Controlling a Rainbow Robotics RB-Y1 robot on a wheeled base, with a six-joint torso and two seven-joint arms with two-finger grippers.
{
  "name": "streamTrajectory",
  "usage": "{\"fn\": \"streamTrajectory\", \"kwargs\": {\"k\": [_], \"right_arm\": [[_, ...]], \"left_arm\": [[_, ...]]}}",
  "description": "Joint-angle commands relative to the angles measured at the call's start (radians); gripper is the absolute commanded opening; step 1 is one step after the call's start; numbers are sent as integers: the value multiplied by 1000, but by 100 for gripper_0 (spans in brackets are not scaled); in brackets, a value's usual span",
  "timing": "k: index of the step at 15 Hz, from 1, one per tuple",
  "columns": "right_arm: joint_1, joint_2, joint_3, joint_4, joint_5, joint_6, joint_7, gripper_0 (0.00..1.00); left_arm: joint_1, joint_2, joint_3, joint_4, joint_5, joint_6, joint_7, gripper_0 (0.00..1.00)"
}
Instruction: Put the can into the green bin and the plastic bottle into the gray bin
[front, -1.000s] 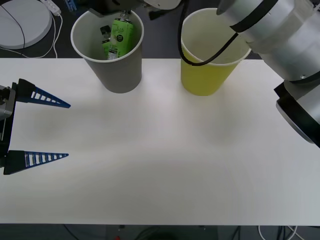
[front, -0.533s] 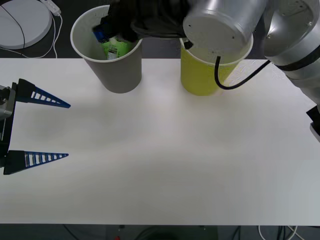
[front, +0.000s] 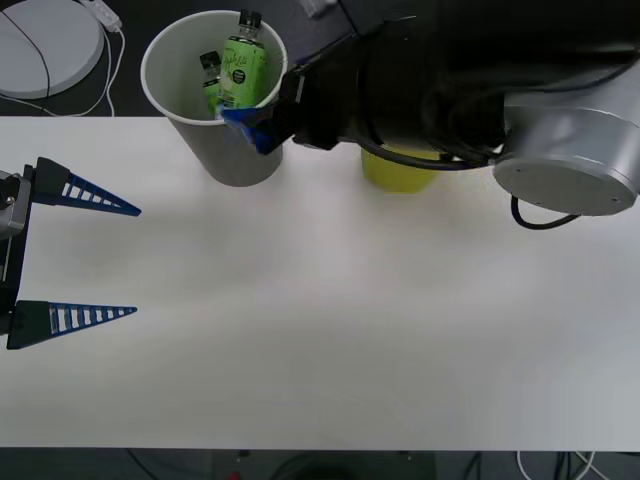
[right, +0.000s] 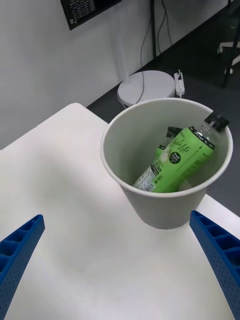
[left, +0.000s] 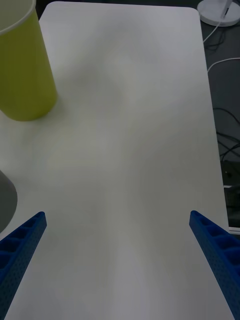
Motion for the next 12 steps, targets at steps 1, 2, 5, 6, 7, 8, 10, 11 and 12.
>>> {"fn": "streamTrajectory", "kwargs": {"k": [1, 2, 5, 6, 7, 8, 10, 11, 12], "right_arm": [[34, -121, 0, -98, -39, -31, -16, 100], [40, -152, 1, -121, -50, -31, -22, 100], [90, -193, 0, -163, -41, -74, -23, 100], [118, -199, -14, -177, -41, -83, -17, 100], [136, -202, -25, -191, -39, -83, -14, 100], [152, -204, -34, -201, -39, -83, -13, 100], [192, -215, -41, -207, -32, -115, -10, 100], [207, -225, -41, -214, -15, -138, -13, 100], [222, -241, -41, -223, -4, -163, -16, 100]], "left_arm": [[0, 0, 0, 0, 0, 0, 0, 100], [0, 0, 0, 0, 0, 0, 0, 100], [0, 0, 0, 0, 0, 0, 0, 100], [0, 0, 0, 0, 0, 0, 0, 100], [0, 0, 0, 0, 0, 0, 0, 100], [0, 0, 0, 0, 0, 0, 0, 100], [0, 0, 0, 0, 0, 0, 0, 100], [0, 0, 0, 0, 0, 0, 0, 100], [0, 0, 0, 0, 0, 0, 0, 100]]}}
